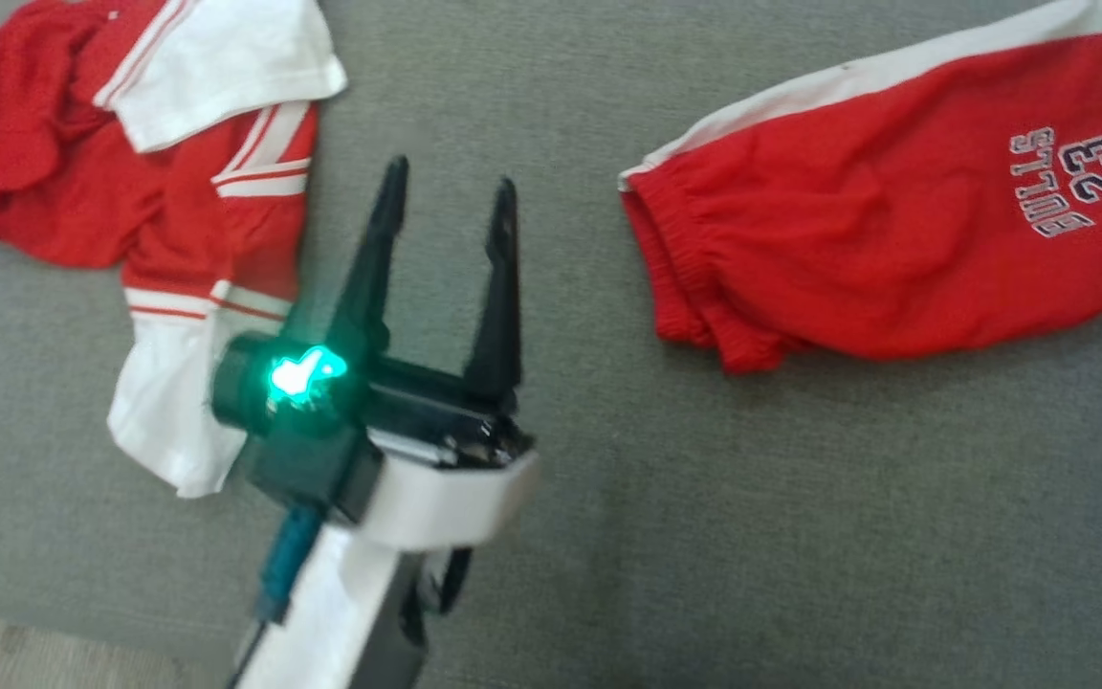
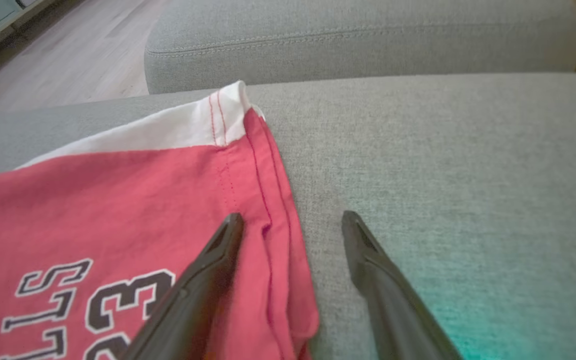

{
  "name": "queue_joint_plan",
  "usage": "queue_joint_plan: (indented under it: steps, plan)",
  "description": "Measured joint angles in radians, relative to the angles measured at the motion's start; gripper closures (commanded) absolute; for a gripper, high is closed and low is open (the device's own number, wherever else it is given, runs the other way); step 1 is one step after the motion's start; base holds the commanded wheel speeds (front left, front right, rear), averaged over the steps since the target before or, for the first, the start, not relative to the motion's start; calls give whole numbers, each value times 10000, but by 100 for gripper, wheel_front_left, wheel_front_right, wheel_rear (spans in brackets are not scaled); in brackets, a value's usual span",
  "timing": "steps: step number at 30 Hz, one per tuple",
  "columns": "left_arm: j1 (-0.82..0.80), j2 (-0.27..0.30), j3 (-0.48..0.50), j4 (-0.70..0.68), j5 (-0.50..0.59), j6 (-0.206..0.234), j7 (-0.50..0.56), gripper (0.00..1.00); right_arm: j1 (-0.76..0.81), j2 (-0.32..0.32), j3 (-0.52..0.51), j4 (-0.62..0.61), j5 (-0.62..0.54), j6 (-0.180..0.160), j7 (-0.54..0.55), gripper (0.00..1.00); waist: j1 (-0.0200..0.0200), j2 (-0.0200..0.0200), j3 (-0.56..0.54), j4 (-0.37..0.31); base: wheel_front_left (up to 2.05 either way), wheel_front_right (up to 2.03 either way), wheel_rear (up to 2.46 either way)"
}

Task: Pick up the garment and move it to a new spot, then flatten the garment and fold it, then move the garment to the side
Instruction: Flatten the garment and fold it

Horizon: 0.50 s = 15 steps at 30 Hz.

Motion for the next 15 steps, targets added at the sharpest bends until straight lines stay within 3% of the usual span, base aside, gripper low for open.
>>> queue_joint_plan:
  steps: [1,2,3,4,9,15]
  plan:
    - [117,2,-146,-182,92,127,-2,0,-32,-4,-8,71,242,0,242,0,0,0,-28,70,0,0,0]
    - [211,0,-255,-295,194,249,-2,0,-64,-10,-2,94,499,0,477,36,0,0,-66,135,0,0,0]
    - [300,-2,-355,-384,295,347,-2,0,-87,-27,15,100,740,-2,715,87,1,0,-121,191,0,0,0]
    - [380,0,-445,-454,362,418,-2,0,-84,-50,63,94,970,-2,957,100,0,0,-181,236,0,0,0]
    - [755,8,-476,-523,623,610,-2,0,122,-98,558,79,1229,0,936,100,1,0,-521,245,0,0,0]
    - [1079,12,119,-493,1060,543,-2,0,586,-324,752,261,1229,0,389,100,1,0,-851,-337,0,0,0]
